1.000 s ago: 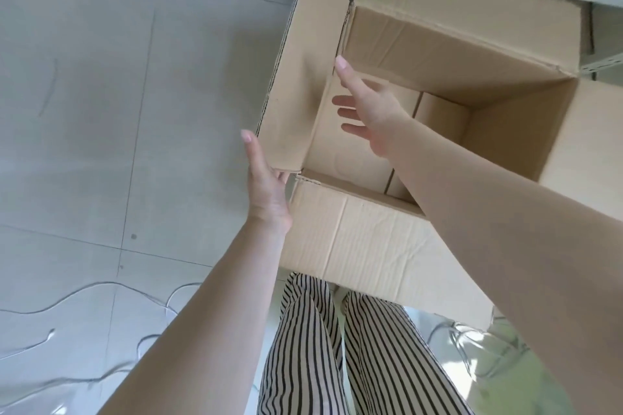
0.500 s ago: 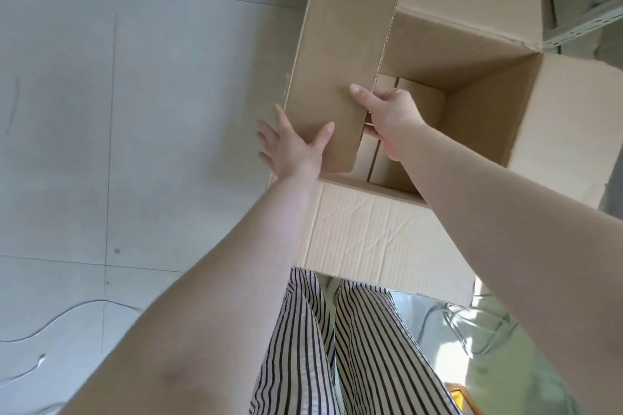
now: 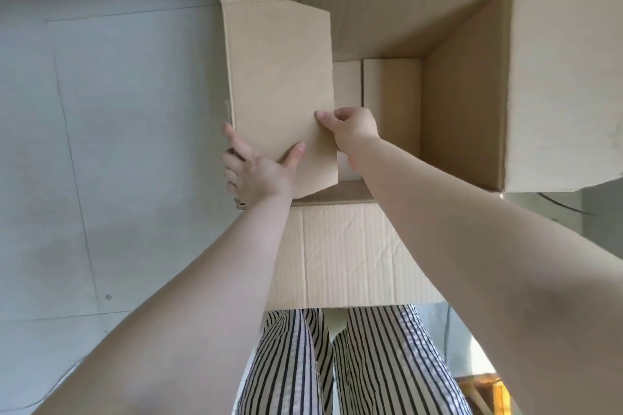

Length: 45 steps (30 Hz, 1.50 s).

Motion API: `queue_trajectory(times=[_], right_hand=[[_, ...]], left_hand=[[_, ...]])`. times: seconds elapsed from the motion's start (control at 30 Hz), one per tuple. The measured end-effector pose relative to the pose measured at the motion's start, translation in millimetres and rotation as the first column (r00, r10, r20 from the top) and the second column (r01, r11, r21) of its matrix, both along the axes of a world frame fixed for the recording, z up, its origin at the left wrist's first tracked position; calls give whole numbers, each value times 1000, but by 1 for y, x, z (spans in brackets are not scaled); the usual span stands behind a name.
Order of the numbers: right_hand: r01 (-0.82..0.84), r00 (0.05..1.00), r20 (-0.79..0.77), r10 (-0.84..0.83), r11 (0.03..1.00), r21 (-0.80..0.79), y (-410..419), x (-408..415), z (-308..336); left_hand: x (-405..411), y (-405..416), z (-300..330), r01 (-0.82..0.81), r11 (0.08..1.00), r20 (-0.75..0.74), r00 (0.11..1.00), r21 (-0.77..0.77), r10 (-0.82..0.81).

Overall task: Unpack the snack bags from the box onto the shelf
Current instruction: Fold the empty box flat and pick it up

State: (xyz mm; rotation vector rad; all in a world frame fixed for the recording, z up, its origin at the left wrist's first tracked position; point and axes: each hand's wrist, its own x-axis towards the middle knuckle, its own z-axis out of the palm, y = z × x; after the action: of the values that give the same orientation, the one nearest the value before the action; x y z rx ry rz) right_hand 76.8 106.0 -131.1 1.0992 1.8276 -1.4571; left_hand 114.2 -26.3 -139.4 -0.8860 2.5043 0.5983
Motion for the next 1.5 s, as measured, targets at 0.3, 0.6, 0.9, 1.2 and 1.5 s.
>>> queue_trajectory(times=[0.3,0.6,0.9,1.2,1.5], right_hand=[[396,908,-292,-300,844,362,145,54,92],[380,873,-57,-485,601,703,269,120,87],[443,868,-108,-485,657,611,296,122,55],[555,825,-216,-523,671,492,273,125,96],[166,965,-256,-53,881,443,149,106,130]], left_hand=[[-1,97,71,304,948,-173,943,90,-286],[-4,276,69,318,792,16,924,521,-381],[-12,319,28,279,821,198,885,498,-422],[-17,297,58,94,730,198,932,677,-303],[-62,222,129,138,673,-57,988,727,-140]])
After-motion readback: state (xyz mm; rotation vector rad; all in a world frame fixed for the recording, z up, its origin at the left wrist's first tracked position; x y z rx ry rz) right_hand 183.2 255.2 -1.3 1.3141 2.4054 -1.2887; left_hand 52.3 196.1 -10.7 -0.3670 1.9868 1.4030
